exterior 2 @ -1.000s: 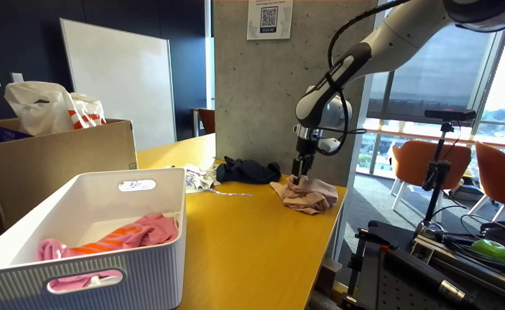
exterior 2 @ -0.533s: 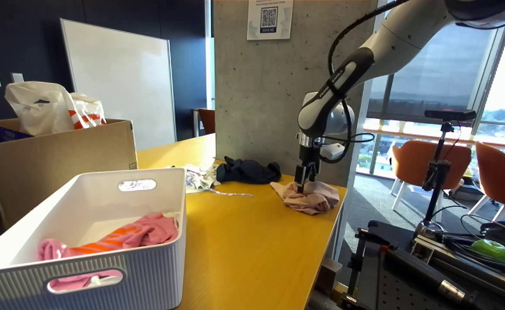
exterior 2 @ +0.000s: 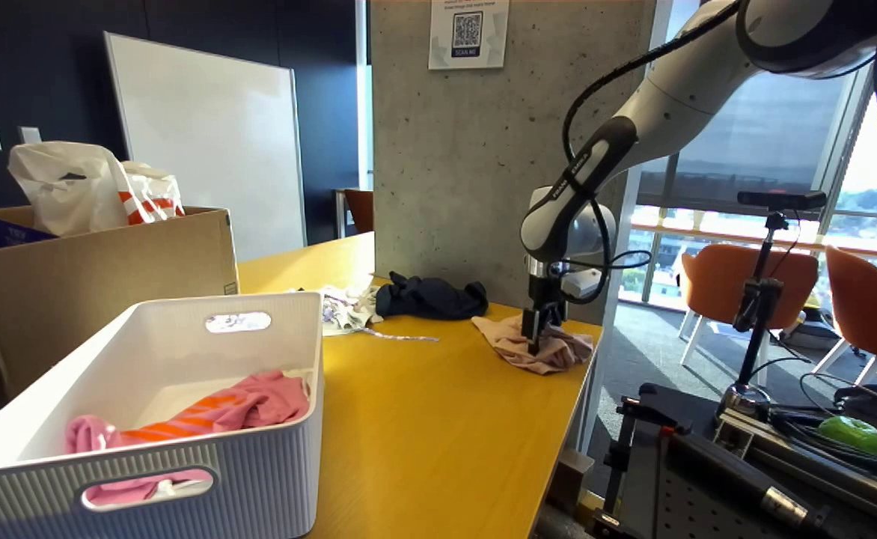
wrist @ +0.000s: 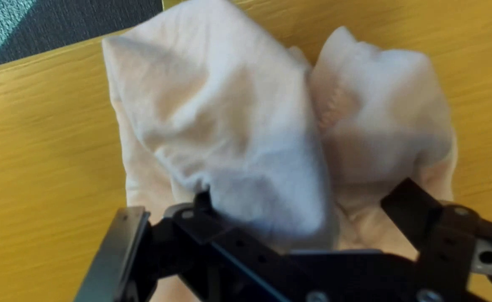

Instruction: Put the peach t-shirt on the table.

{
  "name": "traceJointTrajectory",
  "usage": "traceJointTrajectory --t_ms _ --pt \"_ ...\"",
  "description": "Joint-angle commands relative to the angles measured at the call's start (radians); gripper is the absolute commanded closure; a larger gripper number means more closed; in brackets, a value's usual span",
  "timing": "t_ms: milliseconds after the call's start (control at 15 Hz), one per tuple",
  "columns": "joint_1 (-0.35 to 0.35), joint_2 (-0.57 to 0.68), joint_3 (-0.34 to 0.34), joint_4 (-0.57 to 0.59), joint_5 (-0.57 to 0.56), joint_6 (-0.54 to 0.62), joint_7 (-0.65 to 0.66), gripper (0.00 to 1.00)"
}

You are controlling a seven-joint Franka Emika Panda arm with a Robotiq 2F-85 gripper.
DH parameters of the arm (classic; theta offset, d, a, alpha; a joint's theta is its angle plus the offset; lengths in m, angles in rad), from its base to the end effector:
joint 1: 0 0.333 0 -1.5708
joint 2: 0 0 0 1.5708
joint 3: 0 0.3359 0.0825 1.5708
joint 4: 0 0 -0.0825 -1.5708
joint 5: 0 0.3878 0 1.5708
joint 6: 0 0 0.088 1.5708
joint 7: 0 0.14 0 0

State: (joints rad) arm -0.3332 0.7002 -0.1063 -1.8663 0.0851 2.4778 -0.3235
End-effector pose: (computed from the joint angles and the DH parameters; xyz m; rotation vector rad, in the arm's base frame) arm 0.5762 -0.2686 0.1111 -3.1158 0.2550 0.1323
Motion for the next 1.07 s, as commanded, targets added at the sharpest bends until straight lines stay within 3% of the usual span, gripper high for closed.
traceJointTrajectory --t_ms 0,600,1000 --pt "0.005 0.054 -0.001 0.078 -0.021 -0.055 0.040 0.28" --pt "0.113 0.053 0.004 0.182 -0.074 -0.161 0.115 0.93" --pt "0.212 0.079 0.038 0.323 -0.126 -0.284 0.128 0.94"
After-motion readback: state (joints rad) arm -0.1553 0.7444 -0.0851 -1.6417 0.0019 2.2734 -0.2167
